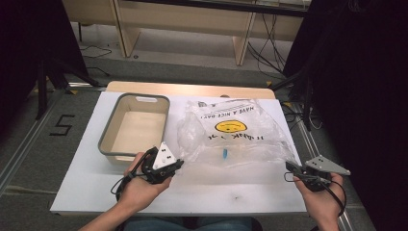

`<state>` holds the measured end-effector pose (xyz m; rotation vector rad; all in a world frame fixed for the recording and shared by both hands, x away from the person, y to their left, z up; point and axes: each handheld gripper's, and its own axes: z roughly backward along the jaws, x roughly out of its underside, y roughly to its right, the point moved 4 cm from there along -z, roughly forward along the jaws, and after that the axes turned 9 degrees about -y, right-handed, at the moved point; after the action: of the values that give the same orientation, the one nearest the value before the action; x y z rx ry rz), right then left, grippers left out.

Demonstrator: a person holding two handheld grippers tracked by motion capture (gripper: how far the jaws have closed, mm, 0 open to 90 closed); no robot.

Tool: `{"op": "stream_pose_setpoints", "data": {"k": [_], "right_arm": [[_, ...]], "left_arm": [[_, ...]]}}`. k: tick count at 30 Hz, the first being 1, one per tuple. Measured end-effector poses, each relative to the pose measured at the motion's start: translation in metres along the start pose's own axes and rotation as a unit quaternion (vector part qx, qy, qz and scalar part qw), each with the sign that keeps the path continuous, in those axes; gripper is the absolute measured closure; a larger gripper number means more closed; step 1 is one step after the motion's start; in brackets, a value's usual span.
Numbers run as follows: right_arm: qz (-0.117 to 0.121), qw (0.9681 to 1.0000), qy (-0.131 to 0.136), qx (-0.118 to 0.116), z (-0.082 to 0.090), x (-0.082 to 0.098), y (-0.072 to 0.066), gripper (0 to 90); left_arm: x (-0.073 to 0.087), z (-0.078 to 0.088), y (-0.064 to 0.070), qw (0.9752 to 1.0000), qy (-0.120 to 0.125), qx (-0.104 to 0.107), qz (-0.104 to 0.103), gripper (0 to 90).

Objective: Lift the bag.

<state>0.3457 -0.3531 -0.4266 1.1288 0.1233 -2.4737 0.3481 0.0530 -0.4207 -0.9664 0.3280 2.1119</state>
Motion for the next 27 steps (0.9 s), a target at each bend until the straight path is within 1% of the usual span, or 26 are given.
{"op": "stream_pose_setpoints", "data": {"k": [4, 7, 15, 19, 23, 25, 27], "right_arm": [[0.000, 0.9999, 0.013, 0.007, 0.004, -0.004, 0.002, 90.0], [0.000, 0.9997, 0.022, 0.010, 0.006, -0.007, 0.002, 90.0], [0.002, 0.9994, 0.032, 0.012, 0.009, -0.014, 0.002, 90.0], [0.007, 0.9988, 0.046, 0.014, 0.014, -0.021, 0.002, 90.0], [0.013, 0.9982, 0.058, 0.014, 0.018, -0.027, -0.001, 90.0], [0.011, 0.9980, 0.062, 0.013, 0.019, -0.029, -0.001, 90.0], [0.012, 0.9976, 0.067, 0.012, 0.020, -0.031, -0.001, 90.0]], "left_arm": [[-0.003, 0.002, -0.001, 1.0000, 0.005, 0.002, 0.004, 89.3], [-0.005, 0.004, 0.000, 1.0000, 0.008, 0.002, 0.000, 89.3], [-0.009, 0.005, 0.000, 0.9999, 0.012, 0.001, 0.001, 89.3], [-0.012, 0.008, -0.004, 0.9998, 0.019, -0.003, 0.003, 89.3], [-0.014, 0.013, -0.009, 0.9996, 0.026, -0.007, 0.010, 89.3], [-0.015, 0.015, -0.011, 0.9995, 0.029, -0.008, 0.013, 89.3], [-0.016, 0.016, -0.013, 0.9994, 0.032, -0.010, 0.012, 89.3]]}}
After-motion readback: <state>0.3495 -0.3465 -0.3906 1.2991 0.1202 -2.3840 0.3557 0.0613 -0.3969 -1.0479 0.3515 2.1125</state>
